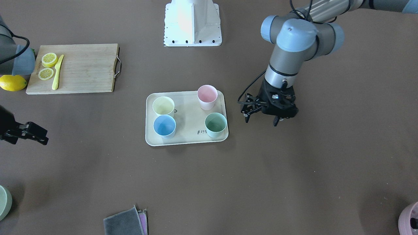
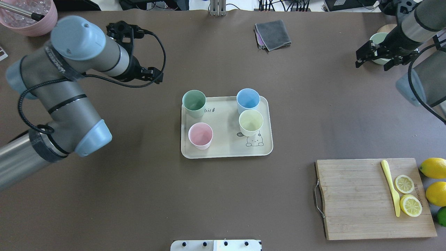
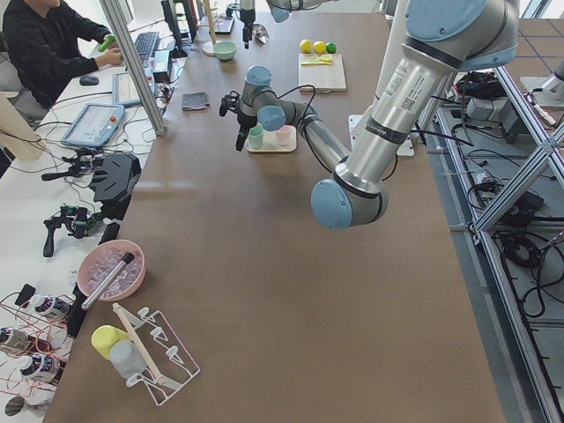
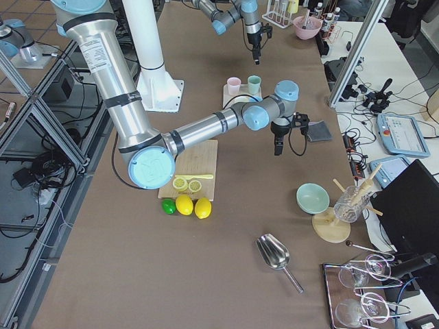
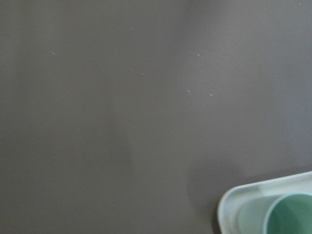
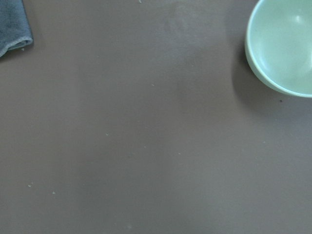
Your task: Place all cups on tray
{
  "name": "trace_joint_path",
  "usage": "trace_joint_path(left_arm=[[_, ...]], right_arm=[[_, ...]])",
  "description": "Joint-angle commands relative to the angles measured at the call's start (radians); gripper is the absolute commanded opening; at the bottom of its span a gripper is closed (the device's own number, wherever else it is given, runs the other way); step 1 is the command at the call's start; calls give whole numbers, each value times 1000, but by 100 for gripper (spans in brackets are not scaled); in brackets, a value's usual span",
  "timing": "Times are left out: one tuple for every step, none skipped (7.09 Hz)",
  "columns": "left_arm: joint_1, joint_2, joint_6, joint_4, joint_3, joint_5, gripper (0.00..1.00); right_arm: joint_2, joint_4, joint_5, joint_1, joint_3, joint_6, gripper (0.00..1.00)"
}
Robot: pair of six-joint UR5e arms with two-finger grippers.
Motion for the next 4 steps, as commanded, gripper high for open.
trace_joint_path(left_arm=[[-182,88,51,-58,-12,-70,98],[-234,112,116,-54,7,-70,98],[-251,158,204,-68,14,-69,98],[-291,207,318,-65,19,-72,98]], right_arm=[[-117,9,52,78,24,-103,100],[-160,9,52,107,25,-218,100],[-191,9,43,128,26,-232,100],[-227,6,47,162,25,-293,100]])
